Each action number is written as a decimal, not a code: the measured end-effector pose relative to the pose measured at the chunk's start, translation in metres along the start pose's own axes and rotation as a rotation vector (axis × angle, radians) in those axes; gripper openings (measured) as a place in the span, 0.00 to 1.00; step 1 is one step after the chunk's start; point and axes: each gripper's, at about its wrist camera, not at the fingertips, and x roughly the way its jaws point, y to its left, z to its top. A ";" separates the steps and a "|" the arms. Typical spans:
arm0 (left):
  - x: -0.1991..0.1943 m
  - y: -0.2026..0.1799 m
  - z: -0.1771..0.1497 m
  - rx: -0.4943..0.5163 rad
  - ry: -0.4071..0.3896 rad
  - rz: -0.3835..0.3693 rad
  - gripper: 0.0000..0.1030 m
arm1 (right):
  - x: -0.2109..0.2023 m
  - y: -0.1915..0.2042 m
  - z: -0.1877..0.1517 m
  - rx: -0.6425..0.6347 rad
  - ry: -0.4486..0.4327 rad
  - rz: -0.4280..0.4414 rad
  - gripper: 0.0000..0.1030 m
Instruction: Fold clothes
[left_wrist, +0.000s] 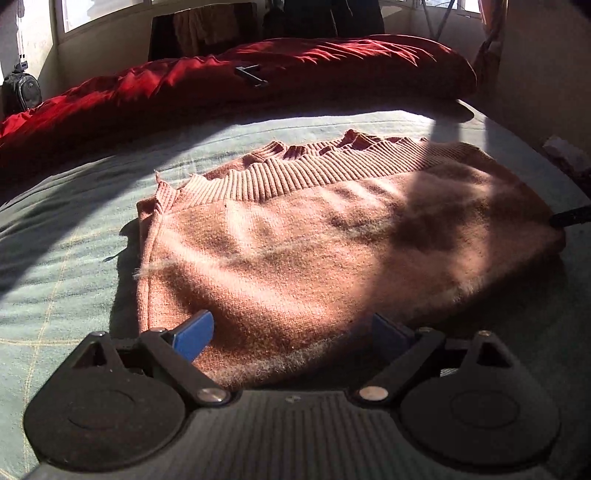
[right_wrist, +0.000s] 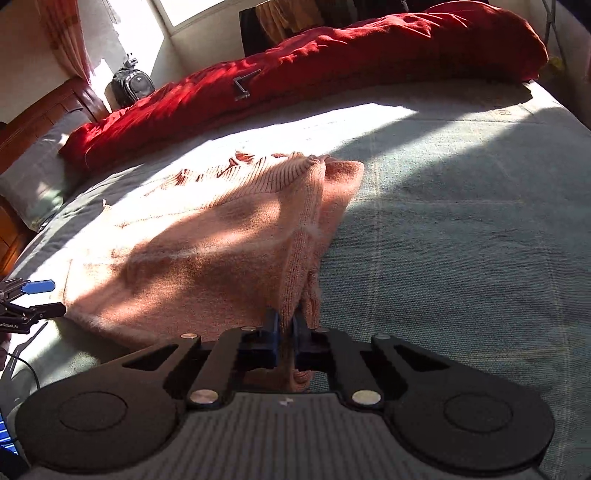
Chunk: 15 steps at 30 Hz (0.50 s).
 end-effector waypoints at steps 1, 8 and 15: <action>0.002 0.001 0.001 0.002 0.002 -0.002 0.89 | -0.001 0.000 0.001 -0.002 -0.001 -0.001 0.08; 0.006 0.000 0.013 0.050 -0.027 -0.009 0.89 | -0.011 0.001 0.010 -0.013 -0.005 -0.011 0.23; 0.017 -0.013 0.026 0.116 -0.053 -0.036 0.90 | 0.014 0.026 0.057 -0.100 -0.059 0.034 0.32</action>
